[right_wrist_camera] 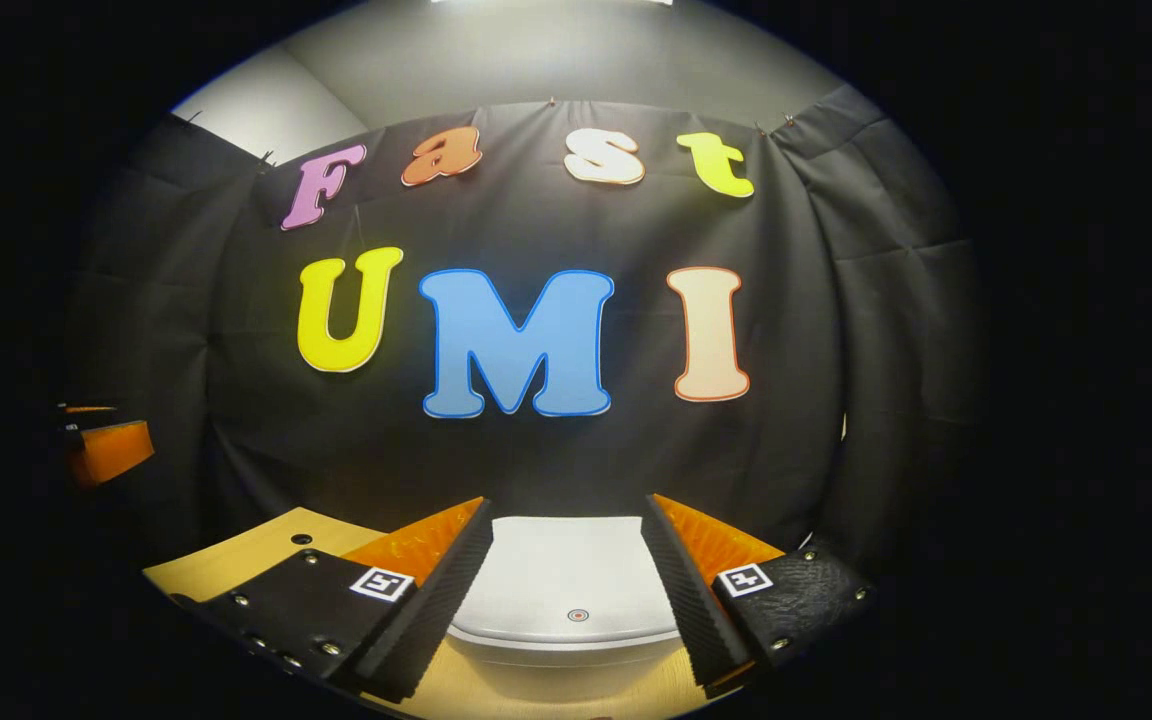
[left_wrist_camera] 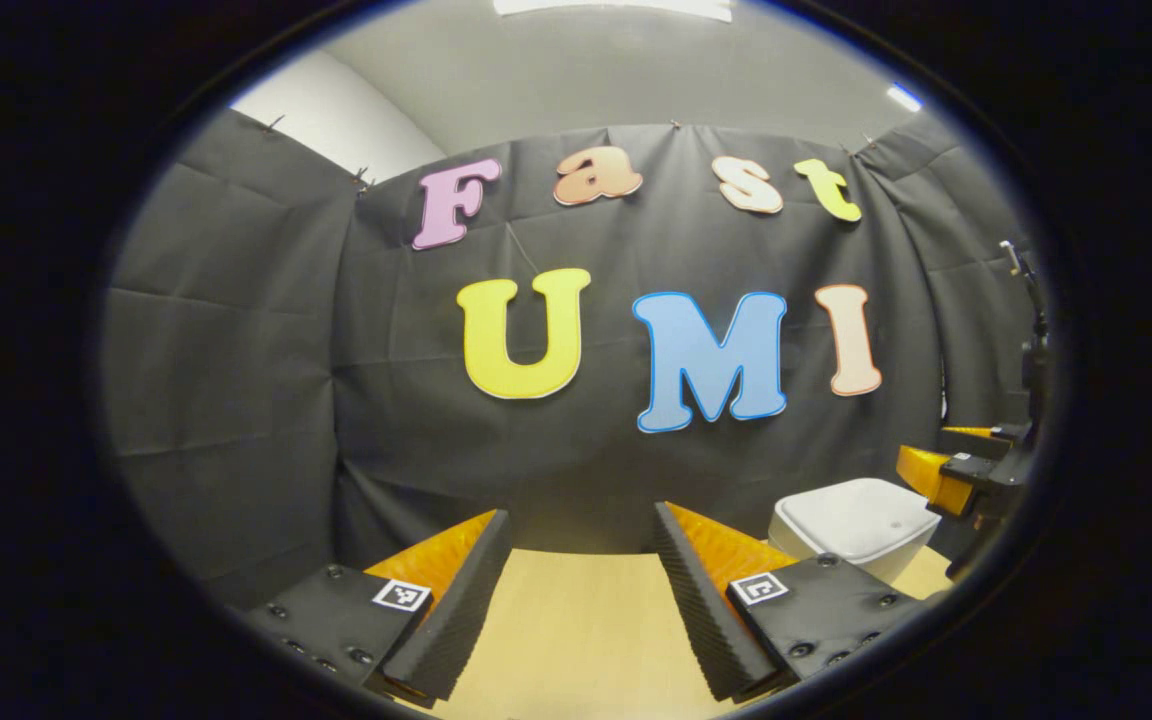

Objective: Press the lid of the desktop garbage bin to open it, pick up the crumpled paper on the desktop and throw it into the bin, then pick up the pop can on the desktop and drop it into the bin, and finally close the garbage bin lid.

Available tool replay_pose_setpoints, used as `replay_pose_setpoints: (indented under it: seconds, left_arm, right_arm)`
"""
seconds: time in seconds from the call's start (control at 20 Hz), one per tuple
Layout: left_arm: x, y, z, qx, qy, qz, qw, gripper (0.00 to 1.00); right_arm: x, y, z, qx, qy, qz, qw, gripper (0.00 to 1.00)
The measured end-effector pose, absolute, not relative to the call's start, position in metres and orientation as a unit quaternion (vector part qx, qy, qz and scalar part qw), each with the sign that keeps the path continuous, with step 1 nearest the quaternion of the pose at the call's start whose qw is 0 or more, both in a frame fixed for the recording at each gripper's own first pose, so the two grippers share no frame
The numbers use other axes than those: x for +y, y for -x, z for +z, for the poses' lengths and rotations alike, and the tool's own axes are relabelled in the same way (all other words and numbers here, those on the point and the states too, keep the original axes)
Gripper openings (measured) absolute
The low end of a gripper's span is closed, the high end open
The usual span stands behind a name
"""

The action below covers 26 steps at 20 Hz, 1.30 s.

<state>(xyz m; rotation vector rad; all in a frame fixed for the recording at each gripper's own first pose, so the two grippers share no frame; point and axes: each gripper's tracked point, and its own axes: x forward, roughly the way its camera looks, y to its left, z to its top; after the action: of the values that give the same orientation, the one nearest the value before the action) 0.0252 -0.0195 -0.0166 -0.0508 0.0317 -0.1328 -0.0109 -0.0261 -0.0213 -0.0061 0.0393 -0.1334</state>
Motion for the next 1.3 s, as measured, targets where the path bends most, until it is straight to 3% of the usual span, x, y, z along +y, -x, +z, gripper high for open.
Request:
replay_pose_setpoints:
  seconds: [0.05, 0.1, 0.15, 0.25, 0.35, 0.4, 0.45, 0.55, 1.3]
  left_arm:
    - [-0.02, -0.025, -0.017, 0.016, 0.025, -0.068, 0.997, 0.9]
    - [-0.021, -0.026, -0.017, 0.017, 0.025, -0.069, 0.997, 0.96]
    - [-0.022, -0.027, -0.016, 0.017, 0.026, -0.071, 0.997, 0.96]
    - [-0.024, -0.027, -0.017, 0.018, 0.026, -0.073, 0.997, 0.93]
    - [-0.025, -0.026, -0.017, 0.018, 0.025, -0.075, 0.997, 0.93]
    - [-0.026, -0.026, -0.017, 0.018, 0.024, -0.076, 0.997, 0.96]
    - [-0.025, -0.025, -0.017, 0.018, 0.023, -0.076, 0.997, 0.93]
    - [-0.025, -0.025, -0.018, 0.02, 0.024, -0.077, 0.997, 0.9]
    - [-0.02, -0.023, -0.018, 0.025, 0.018, -0.071, 0.997, 0.93]
  right_arm:
    - [-0.026, 0.01, -0.024, 0.026, 0.002, -0.066, 0.998, 0.89]
    - [-0.025, 0.01, -0.03, 0.038, 0.0, -0.062, 0.997, 0.84]
    - [-0.025, 0.007, -0.038, 0.048, -0.001, -0.061, 0.997, 0.75]
    - [-0.022, 0.008, -0.045, 0.063, -0.011, -0.056, 0.996, 0.35]
    - [-0.031, 0.004, -0.056, 0.076, -0.008, -0.072, 0.995, 0.34]
    - [-0.033, 0.017, -0.052, 0.073, -0.007, -0.076, 0.994, 0.19]
    - [-0.033, 0.009, -0.058, 0.079, -0.008, -0.076, 0.994, 0.06]
    - [-0.031, 0.008, -0.068, 0.094, -0.01, -0.07, 0.993, 0.07]
    - [-0.025, 0.0, -0.109, 0.162, -0.024, -0.045, 0.986, 0.07]
